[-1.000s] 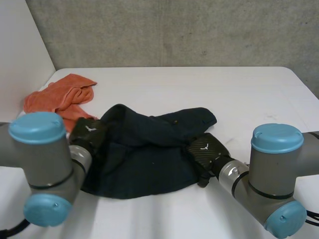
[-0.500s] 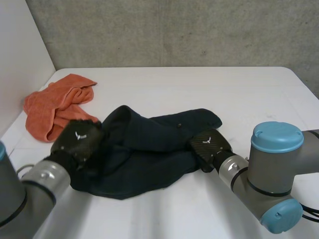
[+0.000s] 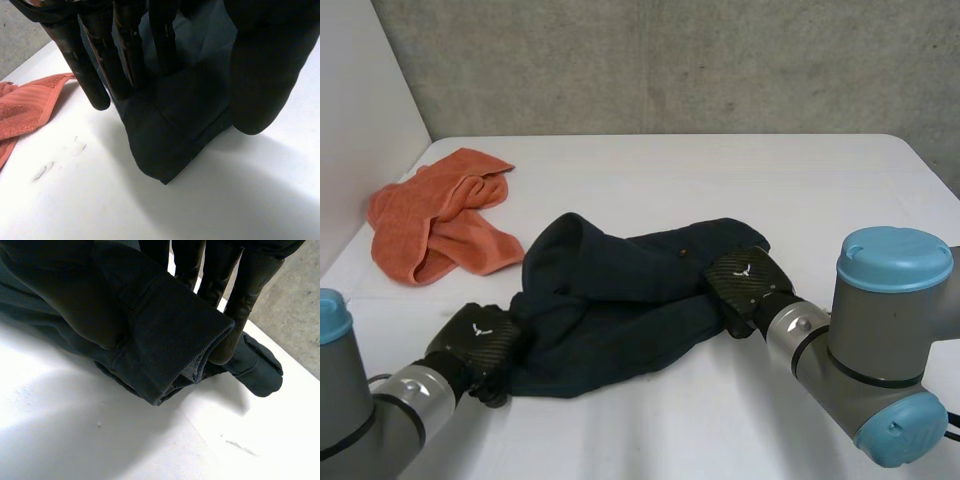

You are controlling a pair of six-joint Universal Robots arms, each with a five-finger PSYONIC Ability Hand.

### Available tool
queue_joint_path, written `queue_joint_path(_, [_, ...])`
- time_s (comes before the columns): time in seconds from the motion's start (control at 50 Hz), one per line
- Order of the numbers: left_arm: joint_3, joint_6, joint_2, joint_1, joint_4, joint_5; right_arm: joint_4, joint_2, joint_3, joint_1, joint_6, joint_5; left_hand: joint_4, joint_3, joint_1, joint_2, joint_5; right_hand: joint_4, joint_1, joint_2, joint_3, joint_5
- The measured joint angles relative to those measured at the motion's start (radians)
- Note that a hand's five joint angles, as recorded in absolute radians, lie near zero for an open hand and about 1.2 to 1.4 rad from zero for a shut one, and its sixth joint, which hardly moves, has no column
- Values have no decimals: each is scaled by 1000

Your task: Fold the laundry.

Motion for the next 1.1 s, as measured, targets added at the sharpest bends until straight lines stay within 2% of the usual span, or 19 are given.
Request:
queue_joint_path(0.1, [45, 0, -77, -3, 46, -6, 15, 0, -1, -3, 23, -1, 12, 16, 14, 15, 16, 0, 0, 0, 0, 1])
queue_joint_path(0.12, [49, 0, -86, -3, 50, -7, 16, 0, -1, -4, 25, -1, 59, 56, 56, 61, 63, 0, 0, 0, 0, 1])
queue_joint_path(0.16, [68, 0, -111, -5, 65, -13, 29, -2, -3, -5, 29, -2, 362, 355, 387, 373, 358, 0, 0, 0, 0, 1])
queue_joint_path(0.18, [73, -1, -117, -6, 68, -15, 35, -3, -4, -5, 29, -2, 362, 355, 387, 373, 358, 0, 0, 0, 0, 1])
queue_joint_path(0.2, [86, -1, -125, -9, 73, -21, 51, -10, -9, -5, 27, -3, 556, 547, 544, 551, 549, 0, 0, 0, 0, 1])
queue_joint_path(0.26, [102, -2, -109, -13, 73, -29, 81, -29, -19, -5, 18, -4, 588, 579, 544, 578, 565, 0, 0, 0, 0, 1])
queue_joint_path(0.38, [145, -13, 92, -40, 27, -37, 223, -153, -98, -7, -51, -12, 598, 587, 544, 594, 565, 0, 0, 0, 0, 1])
queue_joint_path(0.5, [265, -45, 367, -81, -38, -38, 406, -291, -313, -10, -123, -17, 599, 589, 544, 595, 565, 2, 25, 0, 0, 1])
queue_joint_path(0.62, [436, -94, 438, -95, -110, -37, 595, -330, -596, -15, -141, -20, 599, 589, 544, 596, 565, 4, 30, 0, 15, 1])
queue_joint_path(0.72, [569, -109, 329, -100, -168, -40, 732, -264, -784, -29, -141, -23, 599, 589, 544, 597, 565, 5, 33, 0, 15, 1])
queue_joint_path(0.86, [699, -107, 71, -119, -183, -44, 787, -115, -859, -55, -140, -19, 599, 589, 544, 597, 565, 5, 33, 0, 15, 1])
queue_joint_path(0.88, [699, -107, 71, -119, -183, -44, 787, -115, -859, -55, -140, -19, 599, 589, 544, 597, 565, 5, 33, 0, 15, 1])
queue_joint_path(0.94, [795, -103, -82, -131, -178, -50, 752, -23, -876, -67, -138, -10, 599, 589, 544, 597, 564, 5, 33, 0, 15, 1])
queue_joint_path(1.0, [849, -102, -140, -137, -171, -56, 719, 14, -889, -72, -134, -2, 600, 590, 544, 597, 565, 5, 33, 0, 15, 1])
queue_joint_path(1.02, [943, -102, -218, -146, -152, -70, 651, 60, -916, -77, -128, 11, 602, 591, 544, 598, 565, 5, 33, 1, 15, 1])
queue_joint_path(1.1, [1124, -106, -308, -158, -62, -121, 405, 127, -982, -83, -100, 40, 603, 593, 544, 598, 565, 5, 33, 1, 15, 1])
